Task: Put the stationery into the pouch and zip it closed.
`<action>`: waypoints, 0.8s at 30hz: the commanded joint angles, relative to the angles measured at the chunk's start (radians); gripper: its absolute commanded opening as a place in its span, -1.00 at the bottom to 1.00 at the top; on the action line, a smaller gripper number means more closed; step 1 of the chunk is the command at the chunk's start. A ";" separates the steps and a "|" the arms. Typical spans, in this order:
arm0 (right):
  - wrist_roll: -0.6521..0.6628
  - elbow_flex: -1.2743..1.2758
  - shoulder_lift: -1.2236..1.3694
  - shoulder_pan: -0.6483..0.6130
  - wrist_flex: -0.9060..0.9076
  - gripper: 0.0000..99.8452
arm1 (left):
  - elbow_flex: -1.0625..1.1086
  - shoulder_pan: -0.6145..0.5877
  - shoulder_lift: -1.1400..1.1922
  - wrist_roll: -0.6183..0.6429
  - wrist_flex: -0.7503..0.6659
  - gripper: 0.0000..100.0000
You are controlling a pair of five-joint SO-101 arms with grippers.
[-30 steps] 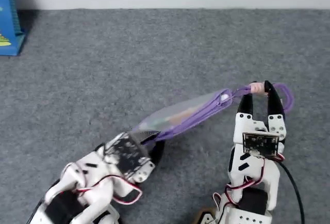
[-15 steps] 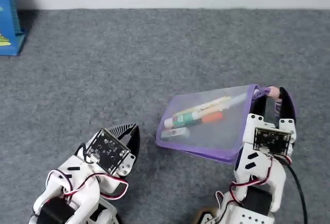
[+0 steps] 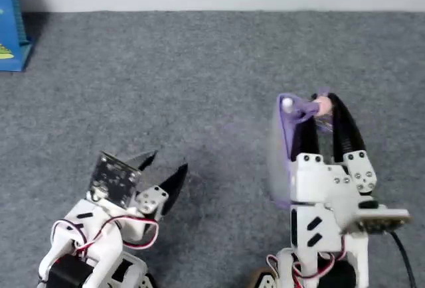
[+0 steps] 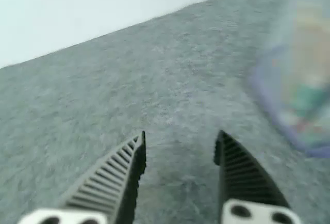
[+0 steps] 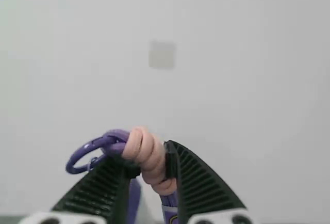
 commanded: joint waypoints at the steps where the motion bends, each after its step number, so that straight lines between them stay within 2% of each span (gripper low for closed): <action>1: -0.020 -0.081 -0.001 -0.085 -0.104 -0.99 | -0.005 -0.049 -0.005 0.017 -0.026 -0.54; 4: -0.015 -0.075 -0.001 -0.133 -0.061 -0.99 | -0.005 -0.052 -0.005 0.018 -0.026 -0.54; 6: -0.008 -0.069 -0.001 -0.136 0.068 -0.99 | -0.005 -0.052 -0.005 0.018 -0.026 -0.54; 10: 0.101 -0.037 -0.004 -0.142 0.294 -0.99 | -0.004 -0.048 -0.005 0.018 -0.026 -0.54; 15: 0.078 -0.046 -0.007 -0.142 0.237 -0.99 | -0.013 -0.040 -0.005 0.018 -0.026 -0.54; 20: 0.072 -0.031 -0.002 -0.143 0.206 -0.99 | -0.008 0.077 -0.005 0.015 -0.020 -0.46; 24: 0.081 0.002 -0.008 -0.136 0.216 -0.98 | -0.010 0.124 -0.005 0.015 -0.018 -0.42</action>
